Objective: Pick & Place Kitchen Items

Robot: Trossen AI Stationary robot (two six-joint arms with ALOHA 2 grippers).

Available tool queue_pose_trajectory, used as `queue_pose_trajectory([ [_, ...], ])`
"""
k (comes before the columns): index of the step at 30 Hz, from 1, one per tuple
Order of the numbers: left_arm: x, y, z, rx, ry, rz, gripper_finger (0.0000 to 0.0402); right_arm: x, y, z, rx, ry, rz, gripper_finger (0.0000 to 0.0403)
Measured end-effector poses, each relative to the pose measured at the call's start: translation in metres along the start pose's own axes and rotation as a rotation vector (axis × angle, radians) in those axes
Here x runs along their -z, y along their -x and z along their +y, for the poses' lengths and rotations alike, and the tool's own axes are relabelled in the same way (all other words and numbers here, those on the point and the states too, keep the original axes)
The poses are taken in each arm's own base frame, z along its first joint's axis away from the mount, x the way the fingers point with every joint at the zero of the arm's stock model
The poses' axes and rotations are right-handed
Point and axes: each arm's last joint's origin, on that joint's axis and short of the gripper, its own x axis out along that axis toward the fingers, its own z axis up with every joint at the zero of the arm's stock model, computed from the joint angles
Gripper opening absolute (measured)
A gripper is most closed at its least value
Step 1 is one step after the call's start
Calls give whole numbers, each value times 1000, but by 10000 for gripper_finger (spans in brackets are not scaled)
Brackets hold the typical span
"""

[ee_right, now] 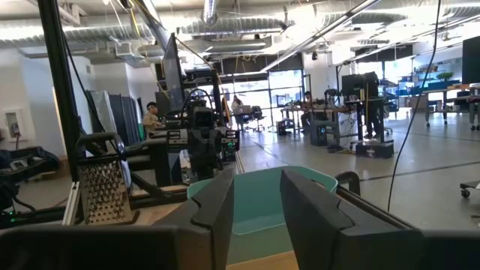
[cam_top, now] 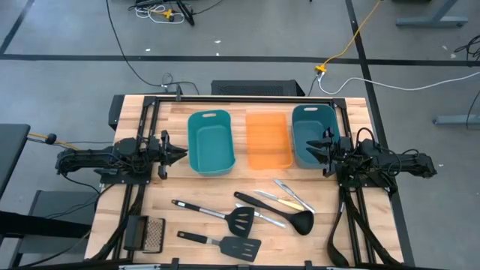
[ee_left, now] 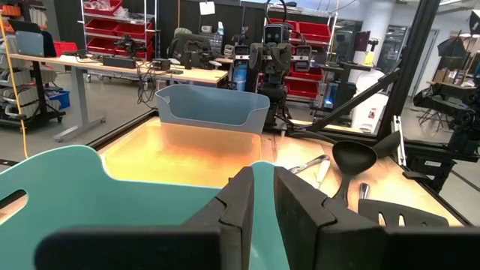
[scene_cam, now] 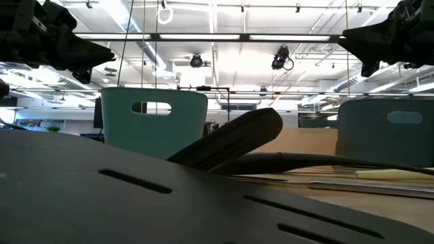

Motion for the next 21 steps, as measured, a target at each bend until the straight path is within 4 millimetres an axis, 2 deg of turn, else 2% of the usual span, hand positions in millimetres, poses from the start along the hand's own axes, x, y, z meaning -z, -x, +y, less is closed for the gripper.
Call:
queue_pose_trajectory([
  [11, 0, 0, 0, 0, 5, -3, 58, -2, 0, 0, -2, -6, -21, 121],
  [16, -6, 0, 0, -2, 11, -65, 58, -2, 0, 0, -4, -23, -22, 121],
  [21, -31, 3, -3, -15, -11, -116, 38, -2, 0, 0, -3, -23, -22, 121],
])
